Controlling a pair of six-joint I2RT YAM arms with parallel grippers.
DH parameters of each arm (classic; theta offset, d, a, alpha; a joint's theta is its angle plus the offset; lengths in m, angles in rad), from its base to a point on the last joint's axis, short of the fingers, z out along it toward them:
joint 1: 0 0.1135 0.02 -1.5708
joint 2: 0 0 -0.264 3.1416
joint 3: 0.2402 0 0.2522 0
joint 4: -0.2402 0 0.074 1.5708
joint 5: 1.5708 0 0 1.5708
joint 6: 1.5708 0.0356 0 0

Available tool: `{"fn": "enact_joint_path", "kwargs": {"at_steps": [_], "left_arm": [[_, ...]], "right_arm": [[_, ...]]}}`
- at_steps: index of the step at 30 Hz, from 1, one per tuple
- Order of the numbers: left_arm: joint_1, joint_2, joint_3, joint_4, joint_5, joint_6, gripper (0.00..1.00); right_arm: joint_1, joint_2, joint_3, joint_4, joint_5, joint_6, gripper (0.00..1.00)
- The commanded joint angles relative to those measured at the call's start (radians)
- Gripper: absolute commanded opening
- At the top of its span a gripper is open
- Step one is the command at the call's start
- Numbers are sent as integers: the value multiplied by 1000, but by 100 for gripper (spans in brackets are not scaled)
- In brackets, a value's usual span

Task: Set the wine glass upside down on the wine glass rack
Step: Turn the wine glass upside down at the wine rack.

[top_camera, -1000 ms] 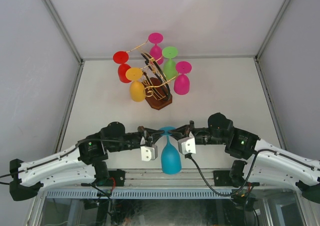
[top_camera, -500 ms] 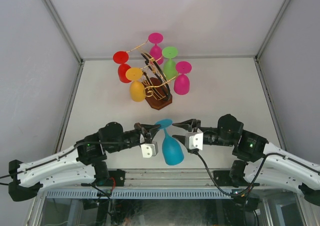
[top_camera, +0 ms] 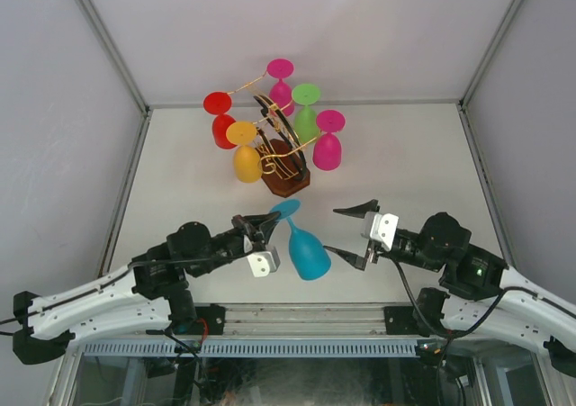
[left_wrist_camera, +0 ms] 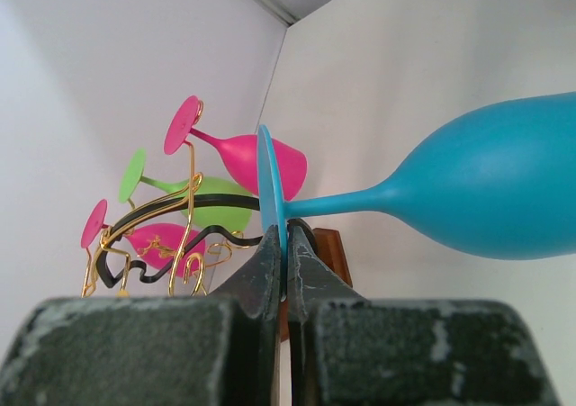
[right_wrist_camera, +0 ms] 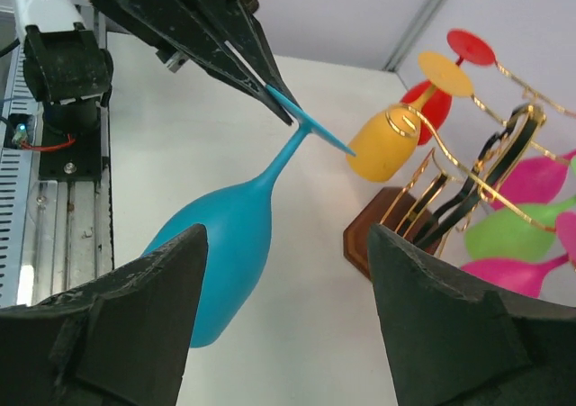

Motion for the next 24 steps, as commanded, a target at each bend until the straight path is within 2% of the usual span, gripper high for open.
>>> {"fn": "enact_joint_path", "kwargs": {"at_steps": [1,6,14,20,24], "left_arm": [[5,-10,-26,80,-49,15,0],[5,-3,-28,90,-65,13,0],[8,6,-32,105,-89,15,0],[10,4,-36,109,-89,18,0],[11,2,-38,109,-80,18,0]], "right_arm": [[8,4,24,-75,136,242,72],[-4,37,45,-146,226,456,75],[-35,97,46,-84,249,693,73],[-35,145,26,39,195,767,67],[-36,189,20,115,173,761,64]]}}
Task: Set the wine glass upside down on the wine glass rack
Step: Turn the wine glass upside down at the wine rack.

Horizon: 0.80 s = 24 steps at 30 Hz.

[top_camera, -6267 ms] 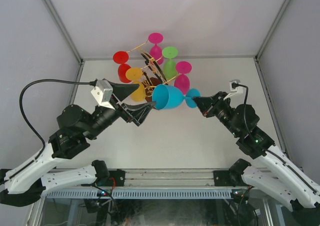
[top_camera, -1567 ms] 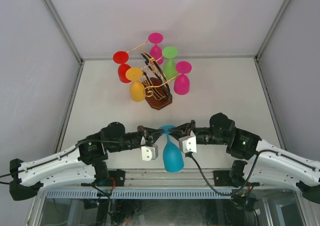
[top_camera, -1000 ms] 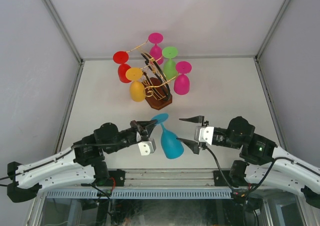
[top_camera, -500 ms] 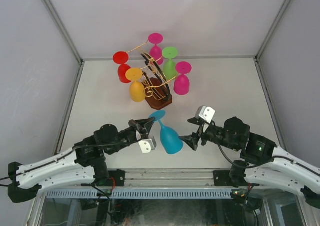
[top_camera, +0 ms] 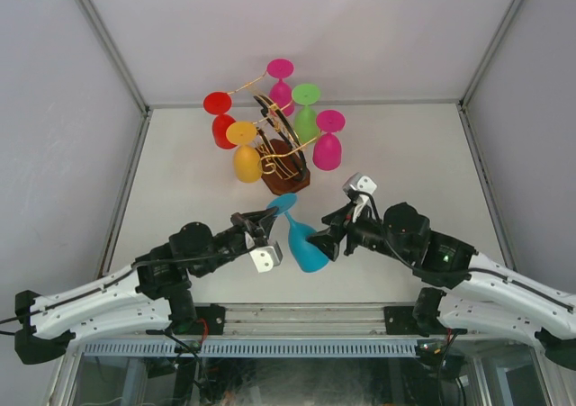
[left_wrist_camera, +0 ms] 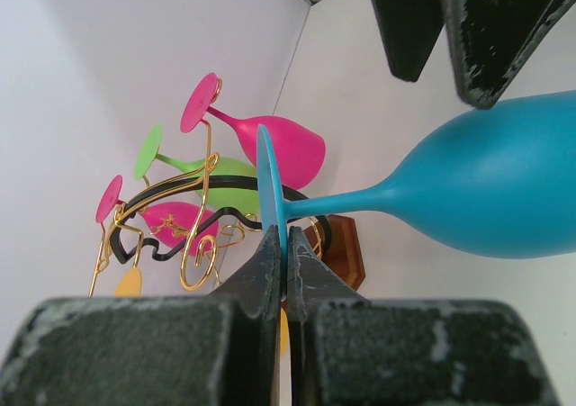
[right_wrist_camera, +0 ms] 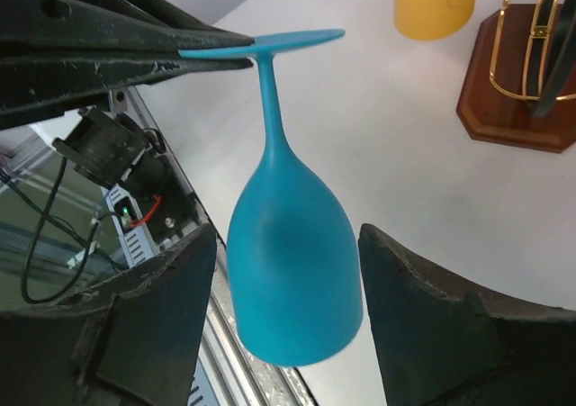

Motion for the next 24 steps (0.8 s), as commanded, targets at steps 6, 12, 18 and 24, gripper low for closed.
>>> {"fn": "enact_joint_path", "kwargs": {"at_steps": [6,12,18,24], "left_arm": [[7,-2,-12,62,7,16,0],[8,-6,-12,62,13,15,0],[11,-3,-12,63,21,9,0],[15,-3,-15,63,19,9,0]], "right_arm": [[-12,109,20,235,-47,-21,55],[-28,170,20,296,-72,-42,50],[-37,227,20,344,-63,-58,51],[-24,272,21,390,-63,-92,48]]}}
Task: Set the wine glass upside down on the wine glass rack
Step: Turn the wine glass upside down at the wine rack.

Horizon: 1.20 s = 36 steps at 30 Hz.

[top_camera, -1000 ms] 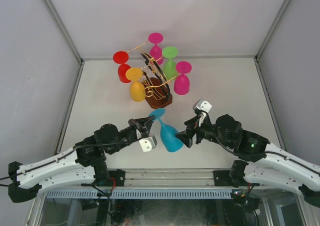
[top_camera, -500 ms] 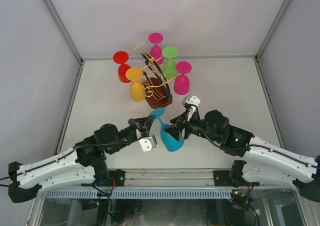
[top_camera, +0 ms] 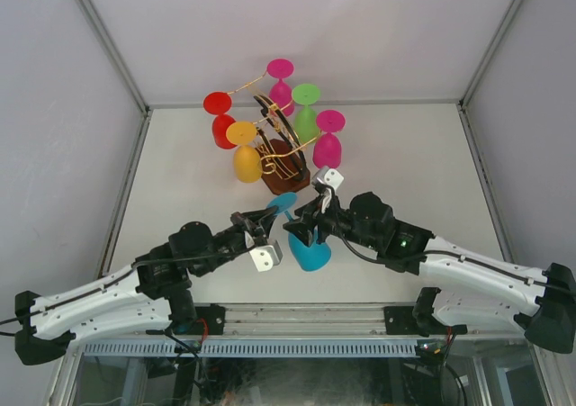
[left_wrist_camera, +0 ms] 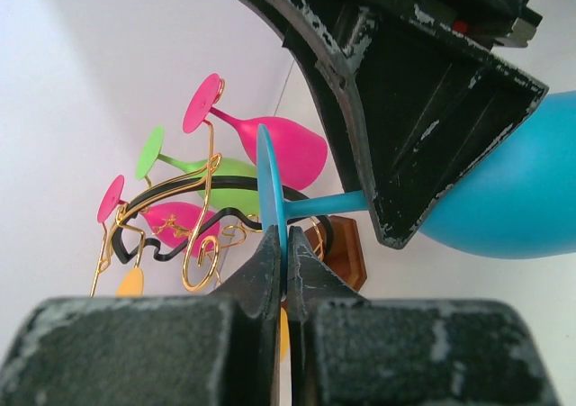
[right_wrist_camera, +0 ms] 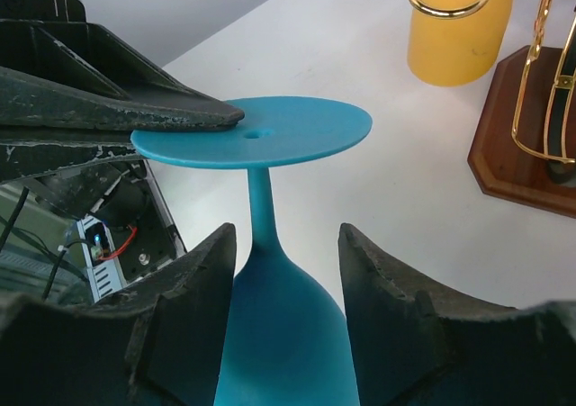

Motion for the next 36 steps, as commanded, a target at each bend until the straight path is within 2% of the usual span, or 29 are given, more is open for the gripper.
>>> {"fn": "enact_joint_path", "kwargs": {"at_steps": [1,14,17,21,27,29,33,36], "left_arm": [[8,-6,-17,57,12,10,0],[15,-9,-17,57,18,7,0],[15,-9,-17,57,18,3,0],[14,-9,-17,57,15,1,0],[16,-10,-14,57,10,-9,0],[16,-10,-12,57,14,-13,5],[17,-9,-9,53,16,-19,25],[17,-8,-7,54,17,-23,31]], "right_arm": [[5,7,20,88,-3,-36,47],[4,28,20,86,0,-64,27],[-3,32,20,92,-18,-48,18],[-25,30,20,98,-58,-25,1],[-38,21,34,62,-51,-20,0],[-38,18,35,63,-47,-18,0],[-37,10,34,63,-35,-16,0],[-38,4,34,68,-33,-14,0]]}}
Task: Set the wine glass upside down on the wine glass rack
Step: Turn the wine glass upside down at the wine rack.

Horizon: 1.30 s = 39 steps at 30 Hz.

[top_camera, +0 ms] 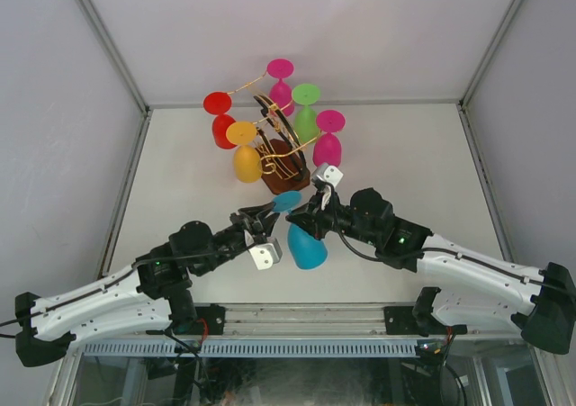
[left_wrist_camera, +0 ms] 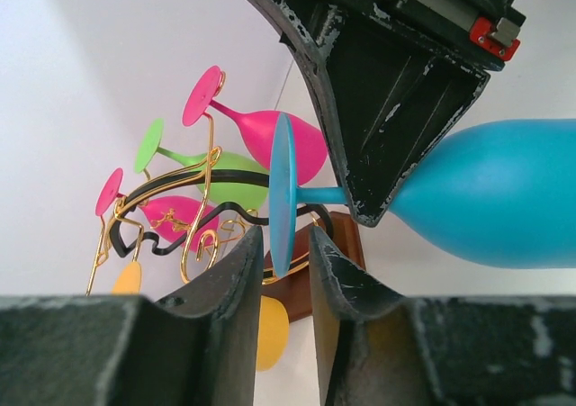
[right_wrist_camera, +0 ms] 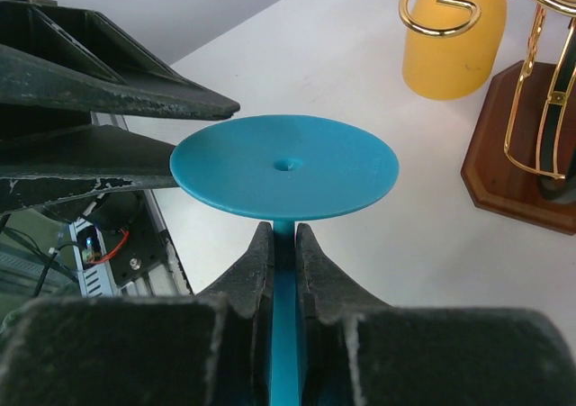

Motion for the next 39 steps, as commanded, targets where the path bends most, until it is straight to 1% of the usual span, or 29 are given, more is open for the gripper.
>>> {"fn": "enact_joint_path", "kwargs": {"at_steps": [1,4,6,9,12,14,17,18,19,20,23,25,29,32,34,35,36,38,39], "left_arm": [[4,-6,2,48,17,-15,32],[5,-6,2,48,16,-16,32],[5,-9,3,48,14,-19,38],[5,-17,9,48,-5,-41,54],[5,-23,55,10,-81,-135,66],[6,-22,101,-40,-143,-203,74],[9,-14,177,-153,-215,-310,92],[8,-16,191,-183,-231,-343,96],[9,-23,199,-208,-256,-375,99],[9,-28,207,-220,-288,-407,100],[27,-37,240,-276,-394,-511,100],[97,-29,296,-364,-369,-608,100],[321,-21,367,-470,-185,-786,100],[497,-4,383,-524,-92,-895,100],[634,1,367,-548,37,-974,100],[717,-4,346,-540,95,-1006,100],[777,-9,323,-535,153,-1032,100],[881,-5,290,-545,212,-1066,100],[897,1,280,-558,218,-1077,100]], "right_arm": [[-7,-26,34,27,14,18,0],[-10,-31,34,30,16,19,0],[-13,-34,34,27,22,19,0],[-13,-38,33,20,48,19,0],[-13,-48,22,23,93,17,0],[-12,-62,6,40,128,15,0],[-12,-88,-29,90,174,7,0],[-8,-100,-45,109,199,1,0],[-6,-122,-65,140,212,-8,0],[-4,-136,-87,177,219,-19,0],[-3,-168,-144,288,226,-61,0],[-4,-172,-169,354,219,-97,0],[-5,-158,-199,481,172,-154,0],[-7,-128,-213,566,144,-200,0],[-6,-98,-213,608,129,-223,0],[-8,-81,-214,630,126,-230,0],[-12,-66,-213,647,120,-237,0],[-20,-34,-212,679,100,-243,0],[-25,-22,-212,689,90,-241,0]]}}
